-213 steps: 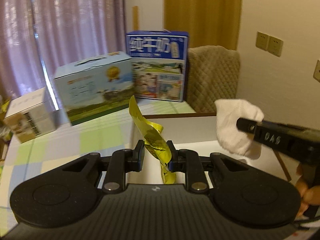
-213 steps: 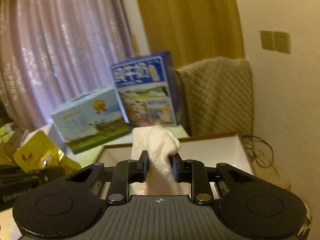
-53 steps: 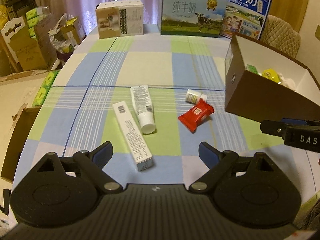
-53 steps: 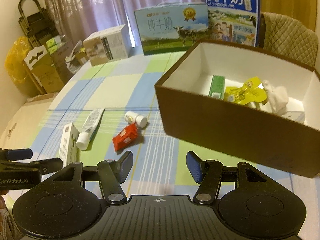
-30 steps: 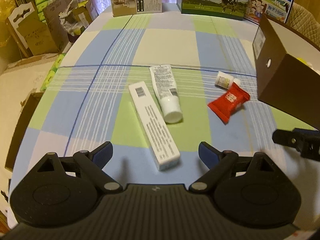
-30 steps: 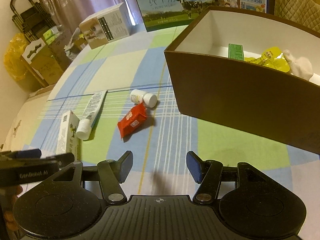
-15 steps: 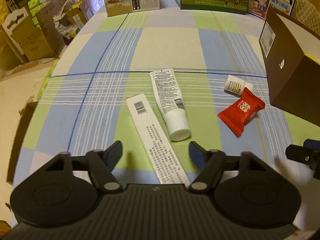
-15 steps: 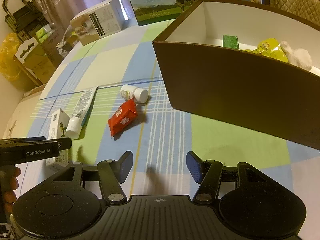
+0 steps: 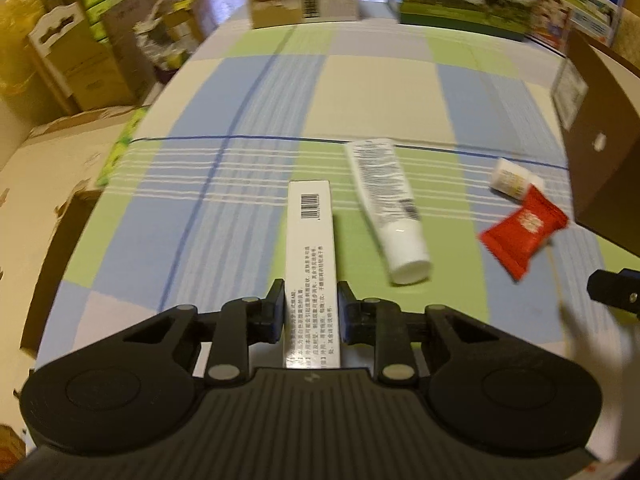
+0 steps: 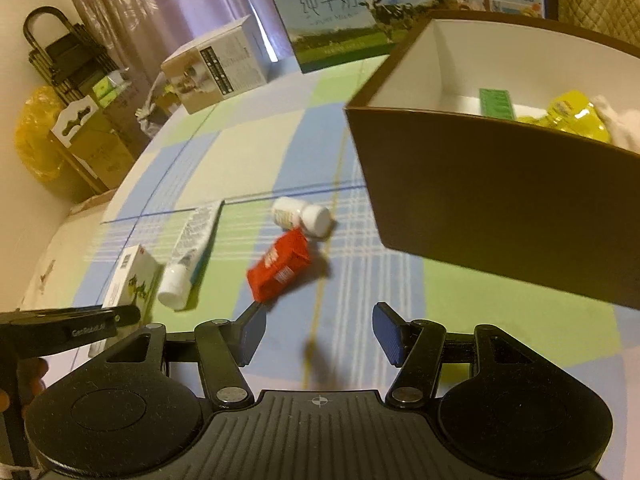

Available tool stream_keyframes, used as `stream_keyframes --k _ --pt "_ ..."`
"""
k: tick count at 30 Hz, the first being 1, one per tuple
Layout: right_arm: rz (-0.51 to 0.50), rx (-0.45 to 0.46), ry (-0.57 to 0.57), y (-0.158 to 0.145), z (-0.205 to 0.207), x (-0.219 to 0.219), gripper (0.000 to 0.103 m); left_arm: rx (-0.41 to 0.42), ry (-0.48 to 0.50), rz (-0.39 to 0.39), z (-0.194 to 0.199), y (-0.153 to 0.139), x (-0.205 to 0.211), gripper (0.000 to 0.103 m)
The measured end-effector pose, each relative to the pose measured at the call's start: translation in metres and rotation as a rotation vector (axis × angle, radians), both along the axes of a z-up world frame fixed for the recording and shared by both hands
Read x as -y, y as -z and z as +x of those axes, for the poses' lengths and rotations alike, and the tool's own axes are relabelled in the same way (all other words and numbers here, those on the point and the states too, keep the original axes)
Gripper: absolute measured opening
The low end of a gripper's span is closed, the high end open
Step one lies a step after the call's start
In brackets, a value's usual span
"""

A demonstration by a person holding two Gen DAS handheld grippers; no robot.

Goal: Organize objects
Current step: 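Grasp the white medicine box with the left tool while the right tool grasps the red candy packet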

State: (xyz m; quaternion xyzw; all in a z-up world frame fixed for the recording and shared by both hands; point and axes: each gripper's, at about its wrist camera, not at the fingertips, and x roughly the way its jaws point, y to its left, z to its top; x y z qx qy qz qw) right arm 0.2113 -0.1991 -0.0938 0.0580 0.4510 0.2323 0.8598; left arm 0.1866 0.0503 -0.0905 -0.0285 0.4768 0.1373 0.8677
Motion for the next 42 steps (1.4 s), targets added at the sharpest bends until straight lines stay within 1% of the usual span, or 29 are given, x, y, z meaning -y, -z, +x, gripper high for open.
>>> stream_keyframes --k 5,8,13,17,19,21,23,29,32,37,42 --pt "-0.007 -0.007 -0.017 0.010 0.011 -0.017 0.056 0.006 -0.056 -0.005 0.000 -0.001 -0.011 0.022" --pt "0.011 -0.006 -0.018 0.015 0.018 -0.023 0.056 0.006 -0.066 -0.010 0.001 0.000 -0.013 0.022" --pt "0.018 0.003 -0.004 0.021 0.028 -0.033 0.056 -0.008 -0.093 -0.048 0.004 0.005 -0.018 0.022" --pt "0.018 0.007 -0.002 0.027 0.035 -0.039 0.056 -0.014 -0.097 -0.047 0.007 0.008 -0.018 0.022" --pt "0.016 0.022 -0.007 0.030 0.037 -0.043 0.053 -0.012 -0.100 -0.048 0.008 0.008 -0.019 0.022" --pt "0.007 0.038 -0.017 0.031 0.039 -0.045 0.043 -0.008 -0.102 -0.050 0.009 0.008 -0.019 0.022" --pt "0.000 0.046 -0.034 0.032 0.038 -0.048 0.037 -0.004 -0.101 -0.047 0.010 0.009 -0.018 0.023" --pt "-0.032 0.068 -0.102 0.031 0.031 -0.054 0.027 -0.001 -0.097 -0.042 0.011 0.010 -0.018 0.023" --pt "-0.032 0.045 -0.134 0.030 0.030 -0.057 0.019 -0.005 -0.088 -0.041 0.011 0.009 -0.017 0.022" --pt "-0.079 0.031 -0.183 0.025 0.020 -0.061 0.018 -0.015 -0.067 -0.040 0.006 0.009 -0.012 0.022" --pt "-0.111 -0.011 -0.209 0.019 0.008 -0.054 0.018 -0.025 -0.046 -0.057 -0.005 0.008 -0.005 0.022"
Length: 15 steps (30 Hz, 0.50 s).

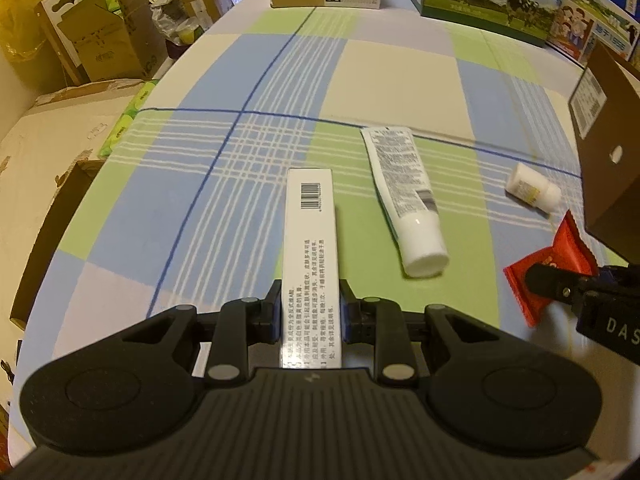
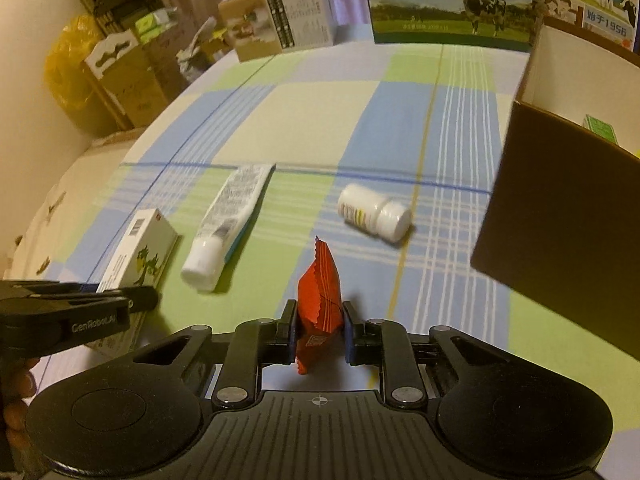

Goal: Organize objects
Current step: 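Grasp the white medicine box with the left tool while the right tool grasps the red candy packet, then lift the medicine box and red packet and carry them over the brown box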

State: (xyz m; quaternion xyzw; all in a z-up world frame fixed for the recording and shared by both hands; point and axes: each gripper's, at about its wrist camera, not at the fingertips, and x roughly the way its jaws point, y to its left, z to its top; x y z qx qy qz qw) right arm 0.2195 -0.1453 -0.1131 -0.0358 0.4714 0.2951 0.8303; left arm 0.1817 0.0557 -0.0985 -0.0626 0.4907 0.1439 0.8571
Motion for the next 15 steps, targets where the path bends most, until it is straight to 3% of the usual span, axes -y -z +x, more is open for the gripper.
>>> stream_keyframes --k 15 --pt "-0.162 -0.018 -0.037 -0.012 -0.048 0.034 0.017 -0.061 0.102 -0.024 -0.049 -0.005 0.036 0.022"
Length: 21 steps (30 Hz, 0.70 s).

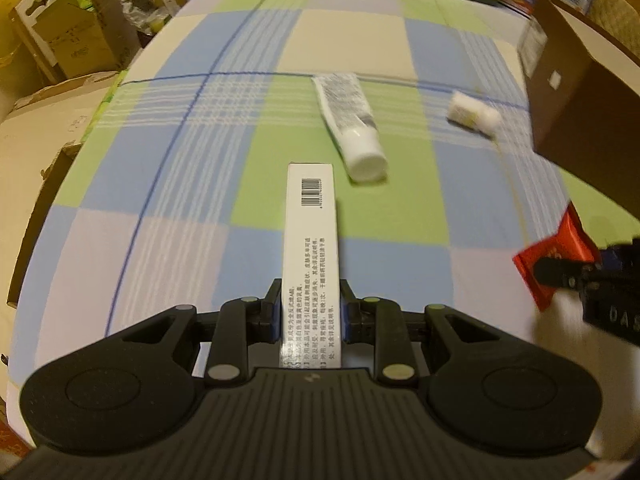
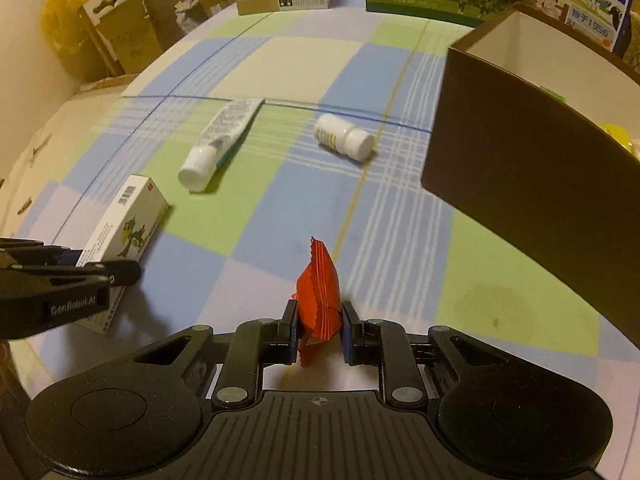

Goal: Organize objects
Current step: 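Lift the medicine box and red packet and carry them over the brown box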

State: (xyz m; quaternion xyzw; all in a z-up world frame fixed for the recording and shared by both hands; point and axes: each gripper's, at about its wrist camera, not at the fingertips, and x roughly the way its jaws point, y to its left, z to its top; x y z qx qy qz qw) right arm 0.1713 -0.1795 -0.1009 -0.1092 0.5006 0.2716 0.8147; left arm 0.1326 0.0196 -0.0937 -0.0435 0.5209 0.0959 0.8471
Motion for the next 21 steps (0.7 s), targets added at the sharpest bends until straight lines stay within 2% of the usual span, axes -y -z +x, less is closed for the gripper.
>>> stream_keyframes --k 6,12,21 --pt "0.000 -0.014 0.024 -0.003 -0.028 0.029 0.017 -0.005 0.094 -0.002 -0.024 -0.002 0.029 0.022" --pt "0.017 0.000 0.073 -0.009 -0.045 0.053 0.016 0.018 0.176 0.001 -0.023 0.000 0.054 0.022" --pt "0.074 -0.023 0.102 -0.003 -0.033 0.067 0.016 0.023 0.210 0.004 -0.006 0.001 0.074 0.022"
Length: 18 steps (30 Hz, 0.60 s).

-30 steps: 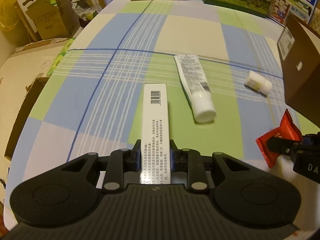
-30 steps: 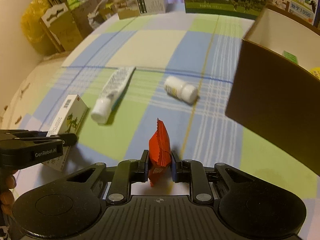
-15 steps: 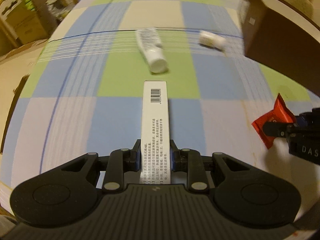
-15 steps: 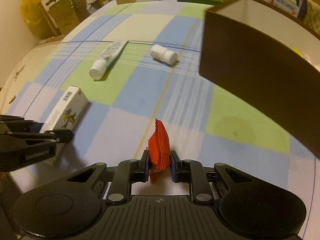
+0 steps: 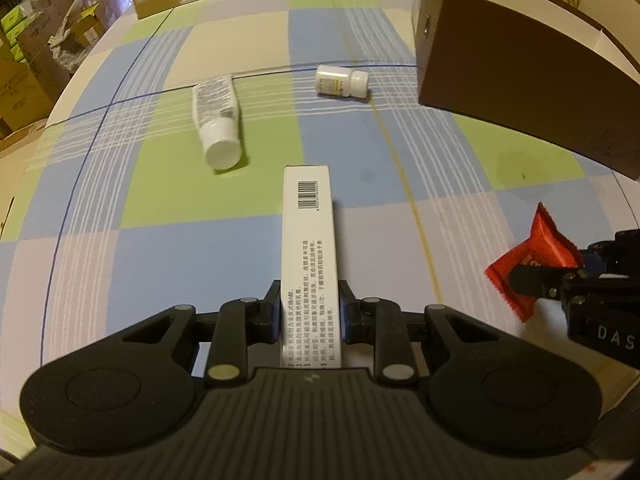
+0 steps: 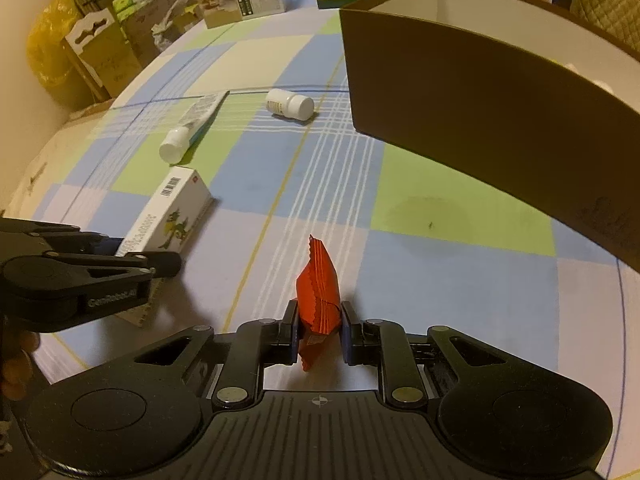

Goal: Organize objects
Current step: 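Lift the medicine box and red packet and carry them over the brown box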

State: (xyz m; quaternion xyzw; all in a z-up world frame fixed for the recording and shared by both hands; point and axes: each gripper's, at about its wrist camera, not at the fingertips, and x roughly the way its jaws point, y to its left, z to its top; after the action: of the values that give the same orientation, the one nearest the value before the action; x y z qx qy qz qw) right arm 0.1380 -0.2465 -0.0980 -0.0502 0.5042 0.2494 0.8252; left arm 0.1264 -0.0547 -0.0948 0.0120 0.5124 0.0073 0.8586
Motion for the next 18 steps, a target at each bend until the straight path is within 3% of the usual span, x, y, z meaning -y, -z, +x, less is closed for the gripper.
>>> stream_keyframes --k 18 --pt "0.022 0.006 -0.013 -0.005 0.001 0.001 0.016 0.017 0.050 0.021 0.008 -0.003 0.021 0.022"
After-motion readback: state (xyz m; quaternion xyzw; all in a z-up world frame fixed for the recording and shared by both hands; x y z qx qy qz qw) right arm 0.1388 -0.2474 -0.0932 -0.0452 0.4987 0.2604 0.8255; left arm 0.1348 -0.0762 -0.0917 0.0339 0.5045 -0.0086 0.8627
